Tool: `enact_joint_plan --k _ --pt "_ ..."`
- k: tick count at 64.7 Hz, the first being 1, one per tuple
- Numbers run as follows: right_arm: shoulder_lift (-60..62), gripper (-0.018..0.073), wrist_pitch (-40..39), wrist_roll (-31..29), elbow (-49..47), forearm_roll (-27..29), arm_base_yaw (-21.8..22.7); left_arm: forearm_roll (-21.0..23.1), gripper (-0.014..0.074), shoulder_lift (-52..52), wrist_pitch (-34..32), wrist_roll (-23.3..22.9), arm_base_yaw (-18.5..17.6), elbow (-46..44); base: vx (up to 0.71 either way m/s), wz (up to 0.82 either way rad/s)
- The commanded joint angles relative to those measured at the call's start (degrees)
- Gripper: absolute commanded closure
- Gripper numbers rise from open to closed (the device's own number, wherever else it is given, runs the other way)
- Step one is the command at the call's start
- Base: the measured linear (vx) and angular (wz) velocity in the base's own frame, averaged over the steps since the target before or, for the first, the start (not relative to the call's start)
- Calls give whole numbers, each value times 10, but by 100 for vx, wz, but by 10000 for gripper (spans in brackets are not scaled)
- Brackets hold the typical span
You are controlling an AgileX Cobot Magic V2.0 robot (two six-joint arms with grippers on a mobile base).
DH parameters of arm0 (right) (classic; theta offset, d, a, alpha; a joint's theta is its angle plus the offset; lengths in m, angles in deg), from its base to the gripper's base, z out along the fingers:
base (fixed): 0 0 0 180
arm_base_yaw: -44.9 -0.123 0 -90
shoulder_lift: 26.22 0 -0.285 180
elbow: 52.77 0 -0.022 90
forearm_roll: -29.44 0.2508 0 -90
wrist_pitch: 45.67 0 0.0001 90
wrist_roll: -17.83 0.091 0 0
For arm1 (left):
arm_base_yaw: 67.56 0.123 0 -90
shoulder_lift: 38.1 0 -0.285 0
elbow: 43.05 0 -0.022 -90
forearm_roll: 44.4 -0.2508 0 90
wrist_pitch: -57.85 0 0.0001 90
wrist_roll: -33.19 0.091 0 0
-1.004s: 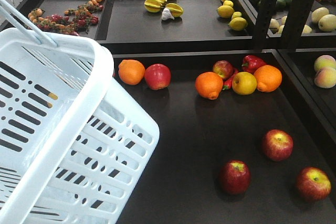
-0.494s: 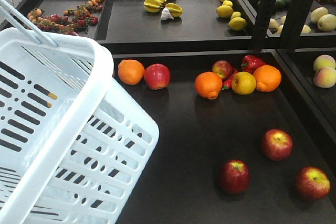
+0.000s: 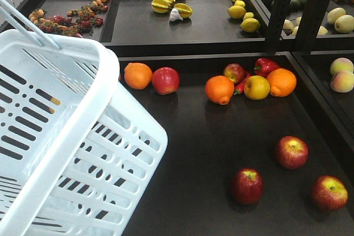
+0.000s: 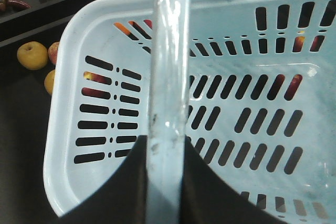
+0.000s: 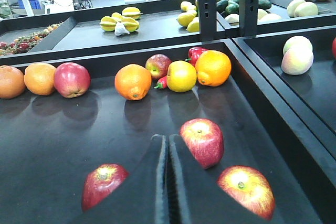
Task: Pick three apples into basket with both arms
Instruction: 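Hold the basket up with the left gripper while stopped at the table, then lower the light-blue basket onto the table with the left gripper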
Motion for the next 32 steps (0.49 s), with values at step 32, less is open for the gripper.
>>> enact_joint_plan --k 32 --pt "2 568 -42 0 3 -1 4 67 603 10 -90 0 -3 -13 0 0"
